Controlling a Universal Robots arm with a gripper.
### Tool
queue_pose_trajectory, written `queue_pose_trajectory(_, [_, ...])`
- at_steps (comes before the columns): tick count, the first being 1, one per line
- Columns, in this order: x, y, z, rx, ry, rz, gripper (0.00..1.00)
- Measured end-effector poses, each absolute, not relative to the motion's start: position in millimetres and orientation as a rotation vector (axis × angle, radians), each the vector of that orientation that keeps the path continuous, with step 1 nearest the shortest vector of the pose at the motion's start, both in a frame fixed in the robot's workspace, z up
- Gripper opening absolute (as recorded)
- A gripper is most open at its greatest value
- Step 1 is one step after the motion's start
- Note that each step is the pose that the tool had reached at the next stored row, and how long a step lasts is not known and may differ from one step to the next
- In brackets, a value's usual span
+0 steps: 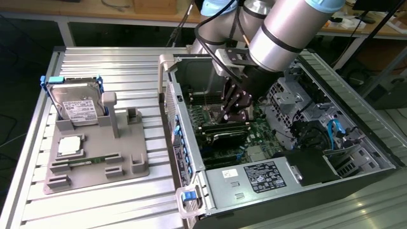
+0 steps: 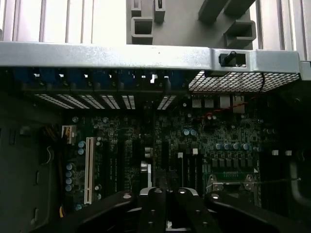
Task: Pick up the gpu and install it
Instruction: 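Press down on the gpu until it lock into place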
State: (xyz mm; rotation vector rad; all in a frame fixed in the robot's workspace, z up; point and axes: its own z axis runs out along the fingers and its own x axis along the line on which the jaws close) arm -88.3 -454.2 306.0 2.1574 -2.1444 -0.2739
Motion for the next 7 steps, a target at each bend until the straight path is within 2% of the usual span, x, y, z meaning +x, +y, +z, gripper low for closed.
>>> queue_pose_trajectory(7, [-88.3,-454.2,306.0,2.157,-2.144,-0.274,0.11])
